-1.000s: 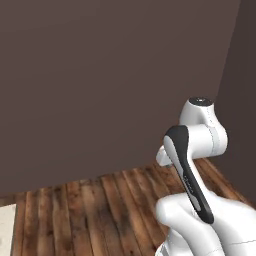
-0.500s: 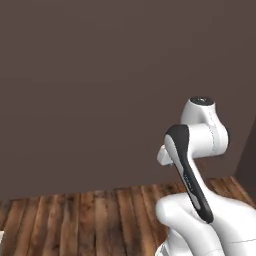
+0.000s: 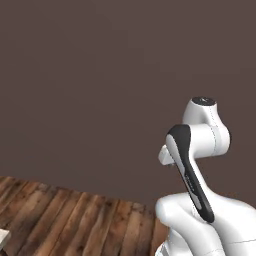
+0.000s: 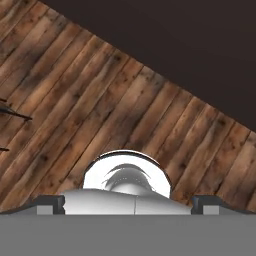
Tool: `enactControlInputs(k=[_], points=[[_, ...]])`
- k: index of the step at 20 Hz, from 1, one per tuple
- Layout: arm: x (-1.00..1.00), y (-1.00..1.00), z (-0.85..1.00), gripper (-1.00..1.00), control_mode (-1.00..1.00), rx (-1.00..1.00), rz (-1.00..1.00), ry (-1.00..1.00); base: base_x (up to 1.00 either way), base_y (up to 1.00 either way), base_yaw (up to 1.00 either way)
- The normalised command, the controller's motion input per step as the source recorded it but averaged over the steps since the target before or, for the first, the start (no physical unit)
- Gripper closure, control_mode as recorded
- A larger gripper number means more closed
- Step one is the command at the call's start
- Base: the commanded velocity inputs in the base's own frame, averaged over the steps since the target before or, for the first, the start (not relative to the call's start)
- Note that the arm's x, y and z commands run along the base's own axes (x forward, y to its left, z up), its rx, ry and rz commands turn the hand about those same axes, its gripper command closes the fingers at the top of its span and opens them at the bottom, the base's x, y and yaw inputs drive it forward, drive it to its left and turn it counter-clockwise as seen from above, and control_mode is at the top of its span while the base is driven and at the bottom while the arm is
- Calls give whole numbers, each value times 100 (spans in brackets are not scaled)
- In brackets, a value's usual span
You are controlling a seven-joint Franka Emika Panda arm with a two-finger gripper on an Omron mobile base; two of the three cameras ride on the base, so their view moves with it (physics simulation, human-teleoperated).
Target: Four empty soda cans are scattered around the kitchen. Gather all the cans and cluster them next to the stove for recycling.
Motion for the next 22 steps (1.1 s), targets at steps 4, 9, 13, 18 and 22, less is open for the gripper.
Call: enactControlInputs(k=[4,9,13,18,22], points=[[0,0,0,-100,100,0,0,0,75,-46,67],[0,0,0,-100,100,0,0,0,80,-46,65],[0,0,0,-100,100,0,0,0,82,-46,64],[0,0,0,-100,100,0,0,0,87,-51,62],[0,0,0,-100,100,0,0,0,96,-48,56]])
